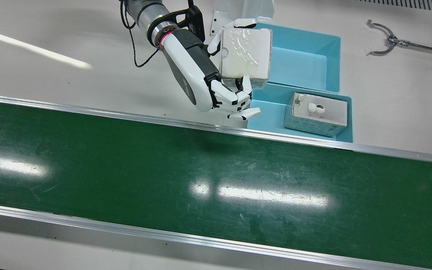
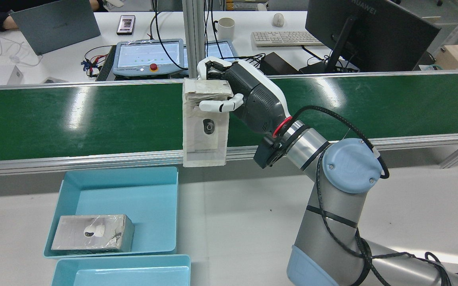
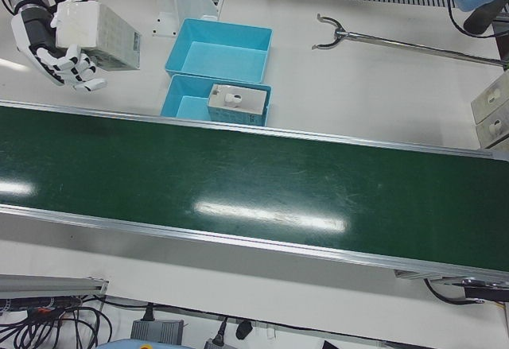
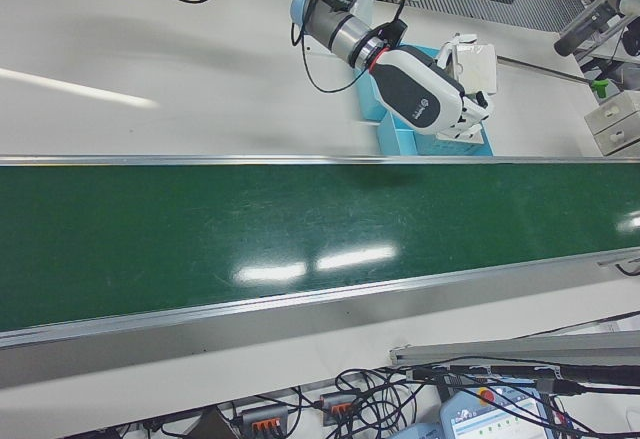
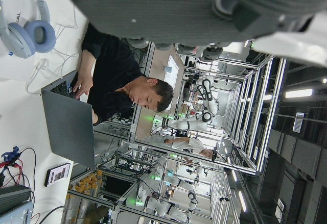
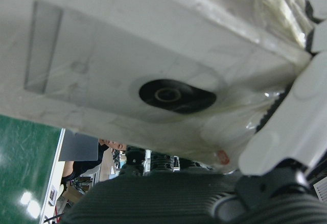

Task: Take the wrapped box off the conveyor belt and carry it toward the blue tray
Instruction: 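Carry the box toward the blue tray nearer the robot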

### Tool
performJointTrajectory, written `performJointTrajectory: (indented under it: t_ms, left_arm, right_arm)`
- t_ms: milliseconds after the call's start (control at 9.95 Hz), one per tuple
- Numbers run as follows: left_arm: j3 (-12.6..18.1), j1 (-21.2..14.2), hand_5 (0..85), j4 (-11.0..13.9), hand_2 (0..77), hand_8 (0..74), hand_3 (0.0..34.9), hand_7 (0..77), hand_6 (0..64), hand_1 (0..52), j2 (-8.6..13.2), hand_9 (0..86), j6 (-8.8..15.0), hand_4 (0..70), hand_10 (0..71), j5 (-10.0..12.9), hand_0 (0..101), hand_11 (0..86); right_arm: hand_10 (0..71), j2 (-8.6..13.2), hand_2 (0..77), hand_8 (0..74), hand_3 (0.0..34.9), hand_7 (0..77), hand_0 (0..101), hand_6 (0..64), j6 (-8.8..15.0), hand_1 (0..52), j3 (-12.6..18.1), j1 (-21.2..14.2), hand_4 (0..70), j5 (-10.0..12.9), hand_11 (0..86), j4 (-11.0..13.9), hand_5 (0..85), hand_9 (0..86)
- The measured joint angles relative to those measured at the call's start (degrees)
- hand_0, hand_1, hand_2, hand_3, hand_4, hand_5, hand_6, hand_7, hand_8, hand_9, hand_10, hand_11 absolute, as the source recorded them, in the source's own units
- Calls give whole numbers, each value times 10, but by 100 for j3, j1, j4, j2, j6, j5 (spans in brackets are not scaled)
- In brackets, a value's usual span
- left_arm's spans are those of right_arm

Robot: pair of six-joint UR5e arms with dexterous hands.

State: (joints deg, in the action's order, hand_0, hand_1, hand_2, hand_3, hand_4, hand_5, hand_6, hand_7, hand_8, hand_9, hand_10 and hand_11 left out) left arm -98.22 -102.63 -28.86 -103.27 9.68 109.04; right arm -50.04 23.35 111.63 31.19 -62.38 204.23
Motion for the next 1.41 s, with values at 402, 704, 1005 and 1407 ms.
performJointTrajectory:
  t_ms: [402,704,1005,1407]
  left_arm:
    - [0,0,11,0,5,0,0,5,0,0,0,0,0,0,5,0,0,0]
    - [0,0,11,0,5,0,0,0,0,0,0,0,0,0,5,0,0,0]
    - [0,0,11,0,11,0,0,0,0,0,0,0,0,0,0,0,0,0]
    - [0,0,11,0,5,0,0,0,0,0,0,0,0,0,0,0,0,0]
  right_arm:
    - [202,406,300,436,0,693,465,365,1273,11,-70,-560,164,461,311,-160,704,633]
    - [218,461,311,436,0,693,467,365,2067,11,-406,-984,164,883,322,-923,704,633]
    - [240,474,322,436,0,693,465,365,2678,16,-724,-1253,164,1132,355,-1558,704,622]
    - [213,470,327,376,0,693,466,365,3007,16,-1008,-1368,175,1284,316,-2011,704,535]
